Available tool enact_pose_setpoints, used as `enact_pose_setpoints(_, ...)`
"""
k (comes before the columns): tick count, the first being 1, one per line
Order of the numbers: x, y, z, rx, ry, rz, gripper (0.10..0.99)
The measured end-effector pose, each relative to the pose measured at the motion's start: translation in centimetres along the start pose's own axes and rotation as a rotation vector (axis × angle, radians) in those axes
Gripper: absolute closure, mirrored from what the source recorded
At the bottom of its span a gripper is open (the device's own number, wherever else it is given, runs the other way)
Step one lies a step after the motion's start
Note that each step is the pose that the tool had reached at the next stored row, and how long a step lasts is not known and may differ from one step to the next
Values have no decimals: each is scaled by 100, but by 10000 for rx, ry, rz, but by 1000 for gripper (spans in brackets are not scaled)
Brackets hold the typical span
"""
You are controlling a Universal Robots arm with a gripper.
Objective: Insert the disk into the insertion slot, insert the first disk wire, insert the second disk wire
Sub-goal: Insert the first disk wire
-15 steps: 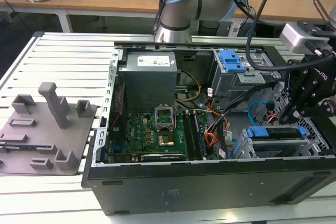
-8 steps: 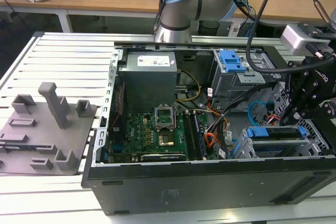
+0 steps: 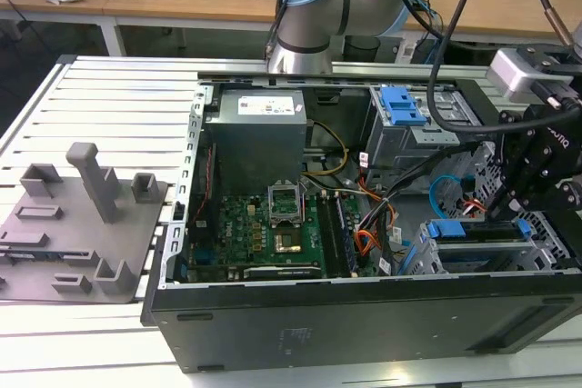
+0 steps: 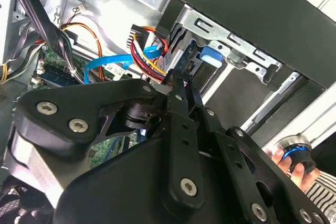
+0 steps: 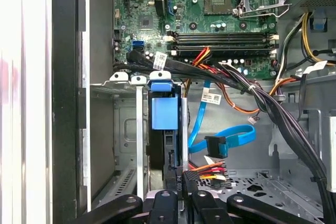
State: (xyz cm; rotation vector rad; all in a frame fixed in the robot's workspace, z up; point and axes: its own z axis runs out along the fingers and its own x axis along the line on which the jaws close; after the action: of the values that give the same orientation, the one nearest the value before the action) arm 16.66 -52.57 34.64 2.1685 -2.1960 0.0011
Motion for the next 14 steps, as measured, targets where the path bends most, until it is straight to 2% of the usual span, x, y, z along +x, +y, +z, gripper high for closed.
enact_pose_setpoints(6,13,-16,20,0,2,-2,918)
enact_pose_setpoints(14,30,-57,100,-15,4,-2,918)
